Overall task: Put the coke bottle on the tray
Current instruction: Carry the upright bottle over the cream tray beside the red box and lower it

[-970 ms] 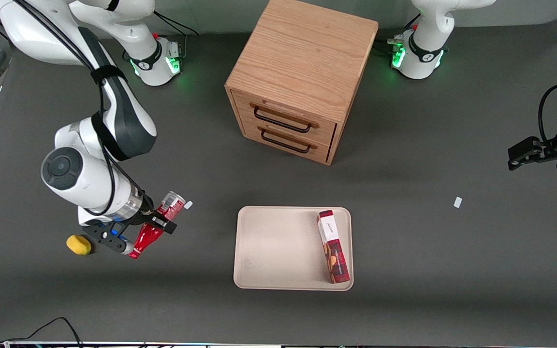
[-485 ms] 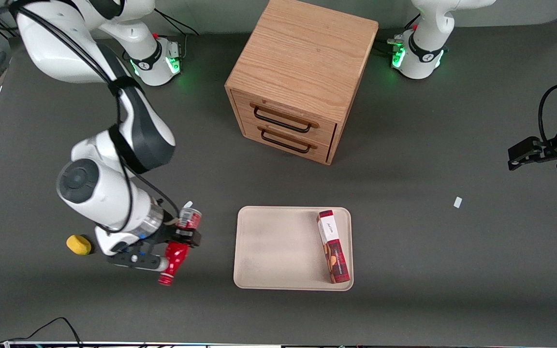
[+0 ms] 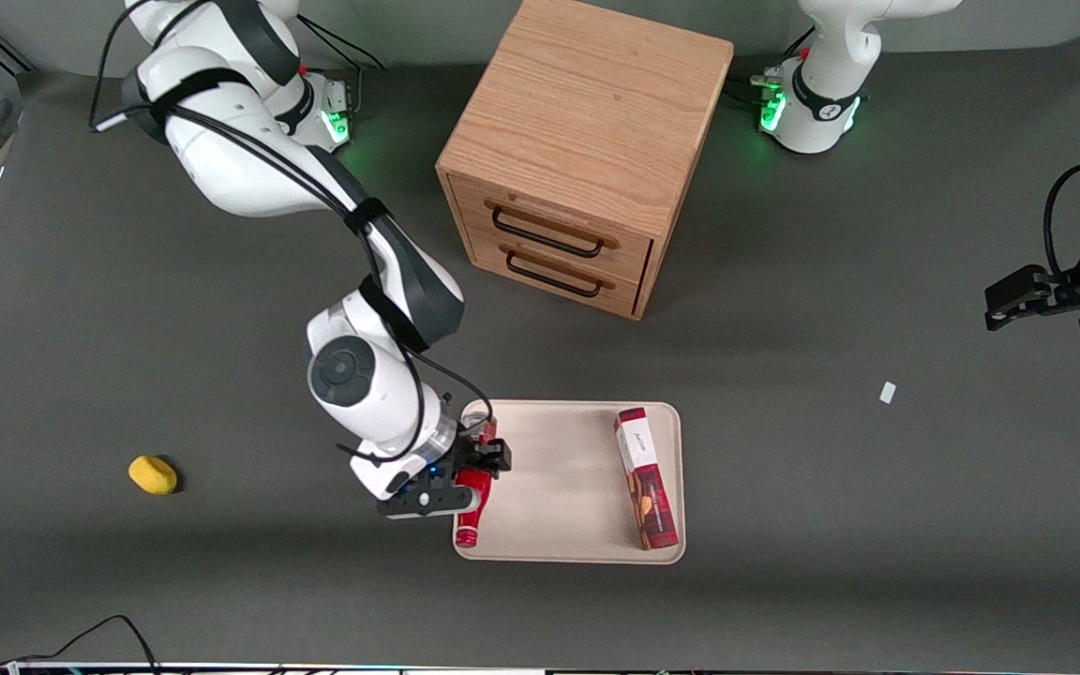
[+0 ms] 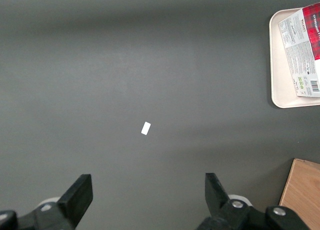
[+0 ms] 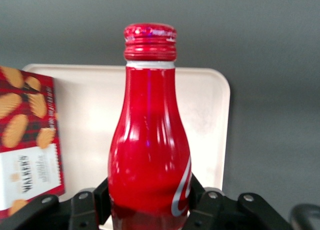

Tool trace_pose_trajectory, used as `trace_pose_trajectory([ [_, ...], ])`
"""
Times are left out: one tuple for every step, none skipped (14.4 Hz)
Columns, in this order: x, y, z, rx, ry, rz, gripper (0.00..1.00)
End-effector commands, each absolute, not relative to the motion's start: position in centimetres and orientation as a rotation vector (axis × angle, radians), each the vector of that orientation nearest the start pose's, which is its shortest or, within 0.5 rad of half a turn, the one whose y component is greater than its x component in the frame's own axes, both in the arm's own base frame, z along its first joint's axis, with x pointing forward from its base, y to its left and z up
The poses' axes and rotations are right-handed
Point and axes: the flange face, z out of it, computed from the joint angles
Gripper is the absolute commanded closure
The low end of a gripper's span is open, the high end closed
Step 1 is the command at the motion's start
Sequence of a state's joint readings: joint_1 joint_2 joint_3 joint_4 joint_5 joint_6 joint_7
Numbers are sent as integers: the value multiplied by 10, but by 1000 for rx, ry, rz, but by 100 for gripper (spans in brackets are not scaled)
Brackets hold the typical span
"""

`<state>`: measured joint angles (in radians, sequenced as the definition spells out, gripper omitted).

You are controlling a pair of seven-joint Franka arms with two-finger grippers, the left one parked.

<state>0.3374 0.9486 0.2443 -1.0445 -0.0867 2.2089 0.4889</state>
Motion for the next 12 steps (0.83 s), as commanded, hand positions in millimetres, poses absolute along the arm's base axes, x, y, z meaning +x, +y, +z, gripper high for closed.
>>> trace_pose_trajectory([
  [713, 383, 260, -2885, 62, -262, 100],
  [713, 383, 244, -2878, 72, -267, 100],
  [713, 383, 232, -2876, 72, -268, 100],
  [713, 382, 226, -2878, 71, -268, 98],
  [712, 382, 216, -2880, 74, -262, 84],
  [714, 378, 205, -2880, 84, -283, 82],
  [712, 381, 197, -2870, 81, -302, 76],
  [711, 379, 191, -2871, 80, -311, 75],
  [714, 374, 189, -2880, 86, -324, 65],
  [715, 372, 189, -2882, 87, -326, 46],
  [714, 373, 188, -2884, 85, -322, 23],
  [713, 373, 185, -2888, 84, -317, 0],
])
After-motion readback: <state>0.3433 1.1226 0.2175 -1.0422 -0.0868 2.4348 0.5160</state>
